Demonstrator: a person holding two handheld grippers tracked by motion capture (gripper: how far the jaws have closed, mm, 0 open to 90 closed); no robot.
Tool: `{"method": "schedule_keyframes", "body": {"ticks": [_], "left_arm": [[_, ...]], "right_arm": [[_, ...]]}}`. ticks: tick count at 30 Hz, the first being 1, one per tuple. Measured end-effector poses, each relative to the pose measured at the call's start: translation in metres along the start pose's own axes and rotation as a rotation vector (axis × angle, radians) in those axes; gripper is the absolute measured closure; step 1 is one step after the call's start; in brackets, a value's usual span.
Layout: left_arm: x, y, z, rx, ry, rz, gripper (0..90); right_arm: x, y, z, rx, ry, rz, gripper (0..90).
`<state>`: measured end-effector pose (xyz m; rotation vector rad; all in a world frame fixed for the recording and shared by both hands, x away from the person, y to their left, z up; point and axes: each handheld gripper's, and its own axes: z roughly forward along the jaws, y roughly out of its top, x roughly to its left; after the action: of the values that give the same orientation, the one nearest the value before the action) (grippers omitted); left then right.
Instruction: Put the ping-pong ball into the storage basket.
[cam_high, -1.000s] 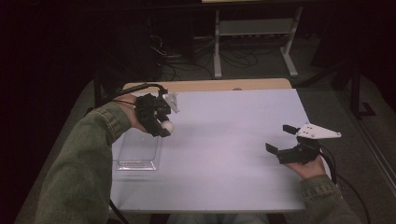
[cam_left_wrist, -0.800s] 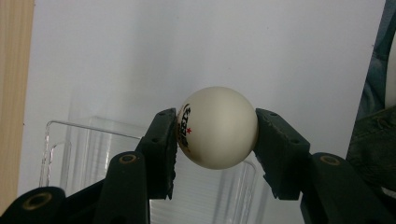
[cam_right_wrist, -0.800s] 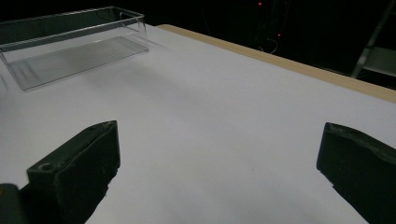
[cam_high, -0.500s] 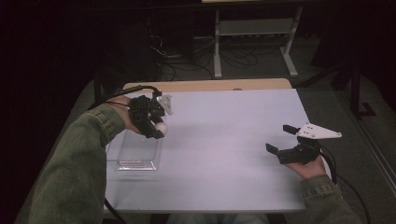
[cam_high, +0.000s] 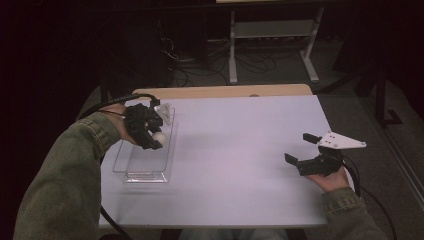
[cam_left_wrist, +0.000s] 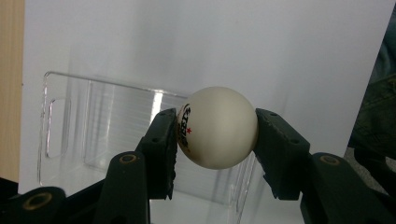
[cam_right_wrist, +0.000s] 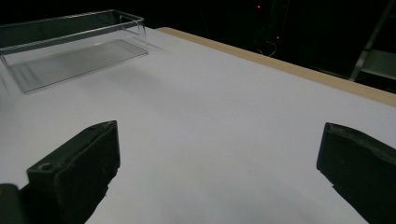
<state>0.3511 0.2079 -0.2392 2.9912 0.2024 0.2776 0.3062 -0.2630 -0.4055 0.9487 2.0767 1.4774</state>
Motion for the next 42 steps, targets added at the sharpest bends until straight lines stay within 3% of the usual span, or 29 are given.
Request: {"method": "schedule_keyframes", "body": {"ticks": [8, 16, 28, 42], "left_arm": [[0.002, -0.016, -0.002, 0.012, 0.012, -0.006, 50.9], [0.003, -0.018, 0.003, 0.023, -0.002, -0.004, 51.0], [0.003, -0.013, 0.019, 0.045, -0.022, 0.029, 50.9], [0.002, -0.027, 0.043, 0.049, -0.044, -0.003, 50.9]], "right_arm": [[0.002, 0.0, -0.001, 0.008, -0.009, -0.003, 0.0], [0.0, -0.001, -0.001, 0.013, -0.005, -0.012, 0.0], [0.001, -0.001, -0.001, 0.009, 0.006, -0.02, 0.0], [0.003, -0.001, 0.0, 0.013, 0.006, -0.027, 0.0]]}}
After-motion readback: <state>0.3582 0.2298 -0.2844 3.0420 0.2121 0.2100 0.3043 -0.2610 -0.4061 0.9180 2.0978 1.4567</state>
